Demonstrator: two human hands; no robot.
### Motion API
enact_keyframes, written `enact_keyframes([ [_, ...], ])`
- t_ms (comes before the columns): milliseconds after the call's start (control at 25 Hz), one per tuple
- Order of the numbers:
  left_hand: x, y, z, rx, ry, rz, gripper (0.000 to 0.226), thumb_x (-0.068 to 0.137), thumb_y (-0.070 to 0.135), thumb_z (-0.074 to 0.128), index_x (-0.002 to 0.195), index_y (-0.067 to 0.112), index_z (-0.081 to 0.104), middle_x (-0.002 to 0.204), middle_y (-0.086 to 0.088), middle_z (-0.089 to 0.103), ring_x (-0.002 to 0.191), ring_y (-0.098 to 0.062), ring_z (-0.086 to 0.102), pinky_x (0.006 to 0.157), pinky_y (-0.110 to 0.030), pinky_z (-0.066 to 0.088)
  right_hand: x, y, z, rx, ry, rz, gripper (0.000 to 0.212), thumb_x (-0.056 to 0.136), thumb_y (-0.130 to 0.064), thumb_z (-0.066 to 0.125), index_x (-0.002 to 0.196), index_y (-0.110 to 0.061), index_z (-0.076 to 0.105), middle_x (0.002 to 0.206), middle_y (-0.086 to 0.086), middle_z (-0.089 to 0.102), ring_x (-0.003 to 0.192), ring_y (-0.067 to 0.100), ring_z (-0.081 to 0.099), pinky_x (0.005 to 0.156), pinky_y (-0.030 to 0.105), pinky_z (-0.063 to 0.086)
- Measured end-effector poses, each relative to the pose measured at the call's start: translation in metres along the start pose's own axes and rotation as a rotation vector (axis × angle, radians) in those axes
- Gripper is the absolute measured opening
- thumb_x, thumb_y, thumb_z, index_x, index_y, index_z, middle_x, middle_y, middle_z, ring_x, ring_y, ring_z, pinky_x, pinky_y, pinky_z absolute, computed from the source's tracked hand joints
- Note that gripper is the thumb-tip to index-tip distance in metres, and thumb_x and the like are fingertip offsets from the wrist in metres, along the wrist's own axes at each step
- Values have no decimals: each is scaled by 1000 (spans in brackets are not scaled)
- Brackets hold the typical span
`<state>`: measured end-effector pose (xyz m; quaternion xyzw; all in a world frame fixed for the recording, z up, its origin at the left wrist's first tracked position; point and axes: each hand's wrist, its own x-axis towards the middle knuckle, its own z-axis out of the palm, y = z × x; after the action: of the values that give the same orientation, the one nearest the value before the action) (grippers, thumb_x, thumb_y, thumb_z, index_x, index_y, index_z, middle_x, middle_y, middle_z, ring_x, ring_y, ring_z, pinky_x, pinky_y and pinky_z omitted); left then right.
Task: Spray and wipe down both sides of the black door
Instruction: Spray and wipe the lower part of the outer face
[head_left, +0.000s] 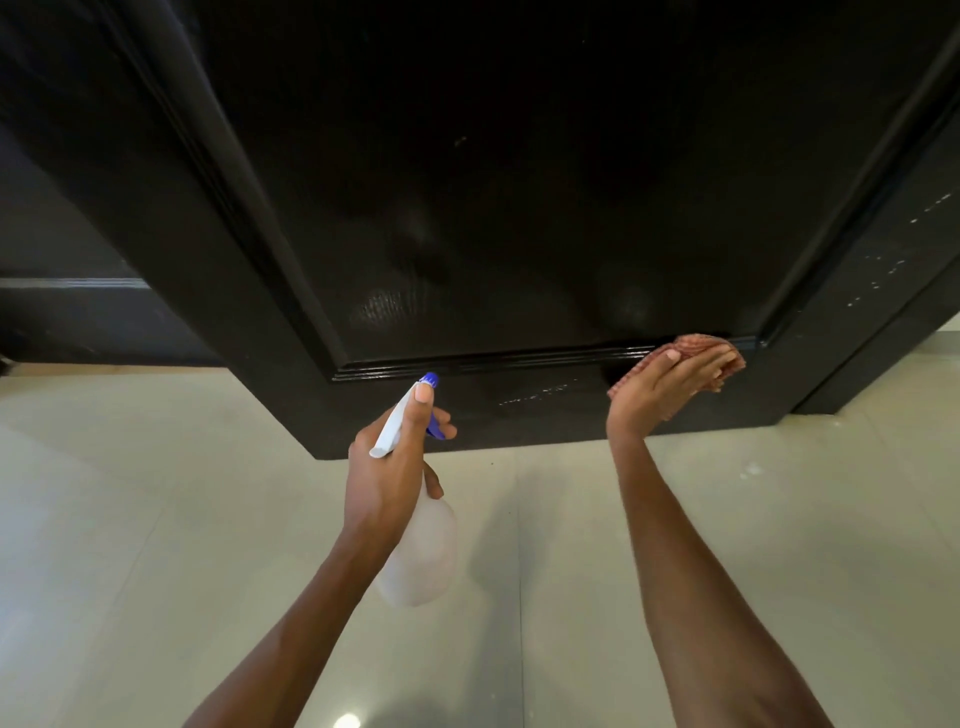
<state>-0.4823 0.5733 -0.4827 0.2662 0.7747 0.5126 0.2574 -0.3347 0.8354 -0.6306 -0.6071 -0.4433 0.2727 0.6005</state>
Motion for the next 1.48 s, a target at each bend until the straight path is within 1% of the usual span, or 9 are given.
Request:
enact_keyframes([
  [120, 2, 3, 10, -9, -12, 14, 60, 89, 70, 39, 81, 20, 71, 85, 12, 74, 45, -14, 58, 58, -35, 56, -40, -28, 26, 87, 11, 148, 68, 111, -37, 26, 161, 2, 3, 170, 23, -3, 159, 34, 0, 123, 19, -12],
  [240, 7, 3, 12, -13, 9, 32, 62, 92, 70, 39, 82, 17, 71, 87, 7, 74, 45, -21, 59, 64, -38, 55, -121, -42, 60, 21, -136, 125, 70, 109, -35, 31, 160, 5, 3, 169, 24, -4, 158, 33, -4, 129, 45, 1],
  [560, 13, -1, 16, 13, 41, 54, 62, 90, 71, 38, 80, 19, 69, 66, -1, 67, 45, -21, 60, 61, -33, 53, -158, 44, 56, -460, -626, -978, 61, 106, -43, 36, 159, -17, 24, 165, 6, 31, 153, 28, 21, 123, 54, 22],
  [680, 15, -1, 26, 10, 26, 54, 63, 90, 70, 37, 83, 17, 71, 86, 11, 73, 43, -13, 58, 64, -35, 55, -106, 66, 24, -418, -451, -686, 61, 110, -42, 30, 159, -7, 20, 160, 22, 38, 151, 38, 27, 125, 54, 11],
  [800, 13, 2, 32, 23, 10, 55, 62, 88, 71, 36, 84, 19, 71, 85, 14, 73, 44, -13, 59, 61, -31, 56, -58, 74, 10, 56, -296, 117, 80, 108, -54, 26, 161, 0, 2, 164, 31, 15, 151, 52, 20, 121, 66, 25],
  [920, 10, 1, 24, 37, 17, 37, 62, 87, 71, 35, 84, 20, 71, 86, 13, 73, 45, -13, 60, 58, -27, 55, -46, 55, 16, 241, -190, 370, 87, 103, -67, 15, 161, -10, -17, 171, 11, -20, 159, 27, -10, 129, 49, -3],
  [1120, 10, -10, -6, 75, 94, 16, 64, 87, 73, 33, 82, 22, 70, 85, 16, 73, 44, -13, 60, 62, -32, 54, -151, -6, 70, 261, -231, 369, 78, 108, -49, 18, 157, 0, -18, 167, 15, -25, 155, 18, -20, 122, 29, -17],
  [1320, 7, -18, -35, 66, 200, -28, 51, 86, 73, 35, 69, 40, 70, 53, 5, 64, 51, -22, 60, 66, -38, 56, -278, -31, 113, 27, -562, 149, 74, 109, -50, 21, 153, -14, -25, 161, -2, -39, 154, 17, -28, 129, 41, -7],
  [1480, 9, -27, -40, 105, 199, -49, 61, 85, 83, 32, 73, 37, 71, 64, 5, 69, 52, -20, 62, 68, -40, 57, -268, 13, 99, -110, -716, -91, 72, 108, -56, 12, 157, -13, -17, 164, 0, -32, 156, 24, -20, 129, 45, -2],
])
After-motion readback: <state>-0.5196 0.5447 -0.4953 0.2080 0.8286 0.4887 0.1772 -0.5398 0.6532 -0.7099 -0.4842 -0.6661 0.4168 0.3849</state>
